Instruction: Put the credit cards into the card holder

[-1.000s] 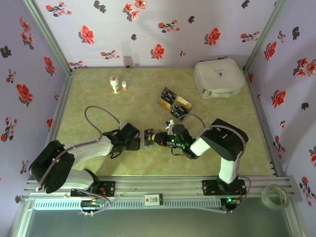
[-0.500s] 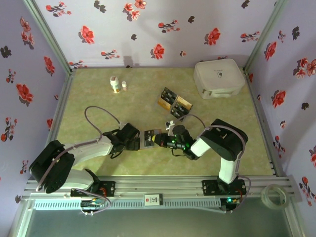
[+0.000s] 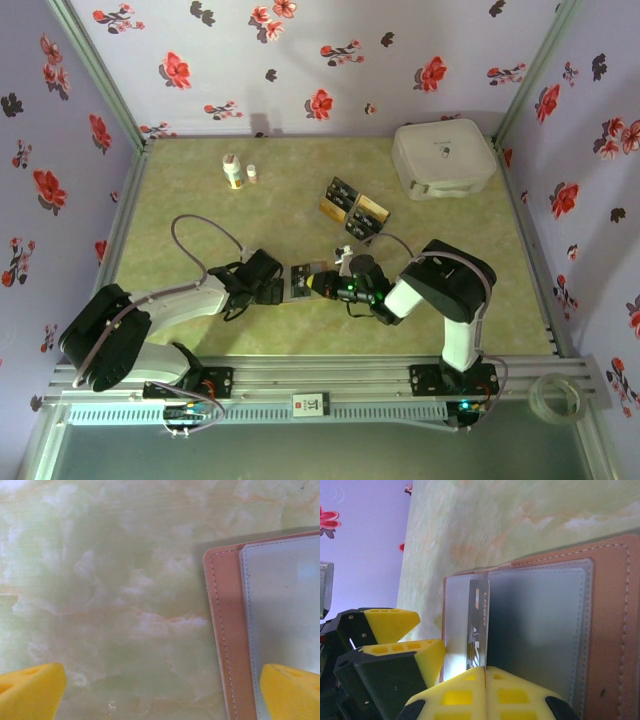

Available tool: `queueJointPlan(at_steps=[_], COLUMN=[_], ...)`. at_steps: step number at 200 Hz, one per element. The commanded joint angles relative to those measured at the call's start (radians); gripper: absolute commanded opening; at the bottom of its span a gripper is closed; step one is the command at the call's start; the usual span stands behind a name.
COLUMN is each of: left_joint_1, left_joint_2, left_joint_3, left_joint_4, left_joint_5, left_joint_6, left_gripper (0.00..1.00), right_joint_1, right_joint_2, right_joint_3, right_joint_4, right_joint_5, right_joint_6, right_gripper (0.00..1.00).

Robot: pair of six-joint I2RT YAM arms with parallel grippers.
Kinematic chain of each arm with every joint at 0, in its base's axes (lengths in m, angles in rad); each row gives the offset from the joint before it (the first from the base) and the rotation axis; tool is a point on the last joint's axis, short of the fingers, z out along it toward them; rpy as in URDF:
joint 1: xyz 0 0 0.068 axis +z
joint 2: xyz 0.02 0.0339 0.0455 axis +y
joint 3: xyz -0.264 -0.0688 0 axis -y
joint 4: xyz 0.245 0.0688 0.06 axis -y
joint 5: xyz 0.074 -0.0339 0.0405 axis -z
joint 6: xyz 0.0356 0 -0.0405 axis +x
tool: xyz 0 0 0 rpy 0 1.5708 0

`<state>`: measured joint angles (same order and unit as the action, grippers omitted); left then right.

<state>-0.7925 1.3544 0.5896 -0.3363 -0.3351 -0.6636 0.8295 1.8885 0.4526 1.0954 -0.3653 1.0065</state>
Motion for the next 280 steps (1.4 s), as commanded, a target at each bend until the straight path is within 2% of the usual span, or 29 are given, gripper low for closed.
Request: queueJointPlan(at_steps=[1,85,115,164,187,201,280], left_joint_1=[-0.007,-0.006,0.019,0.07,0.086,0.095,0.131], left_joint_2=[-0.01,-0.025,-0.085,-0.167,-0.176,-0.177,-0.165], left_joint_3=[-0.009,0.008,0.025,0.012,-0.013,-0.03,-0.067], left_joint_4=[-0.032,-0.047,-0.073,-0.131,-0.143,-0.136,-0.083], left_joint_5=[-0.036,-0.037,-0.036,-0.024,-0.024,-0.021,0.01], left_joint_6=[-0.012,-0.014,-0.028,-0.054,-0.068,-0.071,-0.048], left_gripper=[1.0,1.0,1.0,1.0,1.0,1.0,1.0], right_joint_1=[0.011,0.011,0.012,0.013,0.017,0.021,0.051], right_joint_2=[0.031,0.063,0.056,0.018,-0.01,-0.033,-0.165], right_joint_3=[-0.017,0.003,0.008,0.033,0.05,0.064,0.223], right_joint_4=[-0.019,-0.021,-0.051,-0.138,-0.21,-0.268,-0.722], right_joint_5=[-0.004,-0.023,-0.015,0.011,0.033,0.05,0.19], right_joint_6=[0.009,0.017,0.014,0.0,-0.014,-0.027,-0.121], right_gripper=[0.0,0.0,0.19,0.25,0.32,0.41,0.47])
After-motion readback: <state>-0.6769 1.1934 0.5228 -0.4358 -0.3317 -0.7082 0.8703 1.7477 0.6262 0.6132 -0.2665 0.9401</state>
